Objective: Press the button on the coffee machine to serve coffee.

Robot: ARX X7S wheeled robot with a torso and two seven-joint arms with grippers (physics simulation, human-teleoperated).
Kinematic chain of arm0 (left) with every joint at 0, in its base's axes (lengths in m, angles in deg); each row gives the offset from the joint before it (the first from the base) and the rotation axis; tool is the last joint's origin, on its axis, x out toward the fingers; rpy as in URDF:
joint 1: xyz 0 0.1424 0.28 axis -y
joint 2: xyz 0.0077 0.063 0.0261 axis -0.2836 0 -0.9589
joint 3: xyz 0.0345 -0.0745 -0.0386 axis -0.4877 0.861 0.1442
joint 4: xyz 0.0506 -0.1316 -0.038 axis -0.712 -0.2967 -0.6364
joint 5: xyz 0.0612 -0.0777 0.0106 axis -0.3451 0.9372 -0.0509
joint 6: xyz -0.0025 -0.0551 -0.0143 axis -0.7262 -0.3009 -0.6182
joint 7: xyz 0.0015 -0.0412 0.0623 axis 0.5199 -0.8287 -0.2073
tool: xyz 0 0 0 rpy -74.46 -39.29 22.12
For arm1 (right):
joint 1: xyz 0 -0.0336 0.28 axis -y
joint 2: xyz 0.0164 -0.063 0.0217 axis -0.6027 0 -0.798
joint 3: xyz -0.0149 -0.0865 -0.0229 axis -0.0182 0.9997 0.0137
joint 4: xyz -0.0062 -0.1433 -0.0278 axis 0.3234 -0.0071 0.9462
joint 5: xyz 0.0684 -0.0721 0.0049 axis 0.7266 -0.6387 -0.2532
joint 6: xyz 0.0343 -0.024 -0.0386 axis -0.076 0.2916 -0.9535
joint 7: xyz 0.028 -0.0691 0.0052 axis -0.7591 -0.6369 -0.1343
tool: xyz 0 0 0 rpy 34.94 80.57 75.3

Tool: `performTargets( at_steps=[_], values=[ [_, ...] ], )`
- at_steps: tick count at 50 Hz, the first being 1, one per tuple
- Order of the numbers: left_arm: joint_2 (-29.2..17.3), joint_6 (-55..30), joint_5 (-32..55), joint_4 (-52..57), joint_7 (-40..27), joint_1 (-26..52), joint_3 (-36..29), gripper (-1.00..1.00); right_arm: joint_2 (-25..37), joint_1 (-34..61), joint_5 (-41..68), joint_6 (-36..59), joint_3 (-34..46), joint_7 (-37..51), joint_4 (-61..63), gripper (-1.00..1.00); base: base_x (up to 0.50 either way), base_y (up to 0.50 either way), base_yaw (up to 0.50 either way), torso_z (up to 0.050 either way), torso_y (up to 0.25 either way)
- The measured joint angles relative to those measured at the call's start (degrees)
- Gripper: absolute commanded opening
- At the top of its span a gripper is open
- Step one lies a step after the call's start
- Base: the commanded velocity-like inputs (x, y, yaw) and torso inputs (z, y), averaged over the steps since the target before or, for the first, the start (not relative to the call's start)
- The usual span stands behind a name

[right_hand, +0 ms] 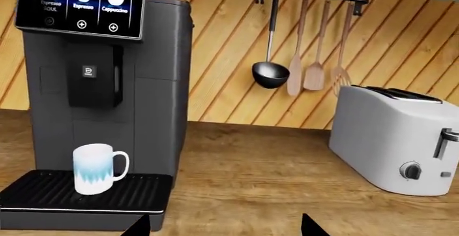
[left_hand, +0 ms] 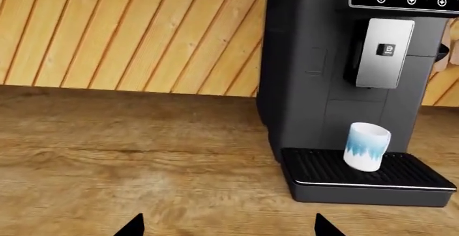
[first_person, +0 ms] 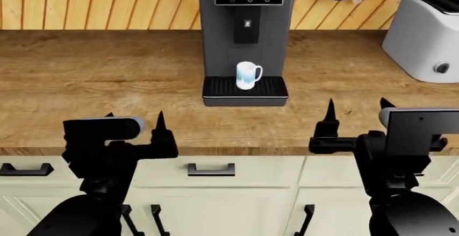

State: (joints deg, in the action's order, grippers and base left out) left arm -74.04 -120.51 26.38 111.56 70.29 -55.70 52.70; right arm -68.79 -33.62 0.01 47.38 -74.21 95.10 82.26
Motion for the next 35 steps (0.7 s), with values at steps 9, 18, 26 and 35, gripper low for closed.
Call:
performTargets(
  at_steps=[9,18,26,35],
  values=[
    [-0.4,-1.2,0.6,0.7,-0.5,0.3,0.4,1.0,0.5,0.3,0.4,0.7,-0.3,0.0,0.6,1.0,0.38,0.0,0.0,0.0,0.0],
    [-0.7,-1.5,1.0,1.0,-0.8,0.3,0.6,1.0,0.7,0.3,0.6,0.7,-0.2,0.0,0.6,1.0,0.38,0.0,0.0,0.0,0.0],
    [-0.9,-1.4,1.1,1.0,-1.0,0.2,0.6,1.0,0.8,0.3,0.7,0.4,0.1,0.0,0.4,1.0,0.21,0.0,0.0,0.0,0.0],
    [-1.0,-1.0,1.2,0.7,-1.2,0.0,0.5,1.0,0.9,0.4,0.7,0.2,0.3,0.2,0.2,1.0,0.12,0.0,0.0,0.0,0.0]
  ],
)
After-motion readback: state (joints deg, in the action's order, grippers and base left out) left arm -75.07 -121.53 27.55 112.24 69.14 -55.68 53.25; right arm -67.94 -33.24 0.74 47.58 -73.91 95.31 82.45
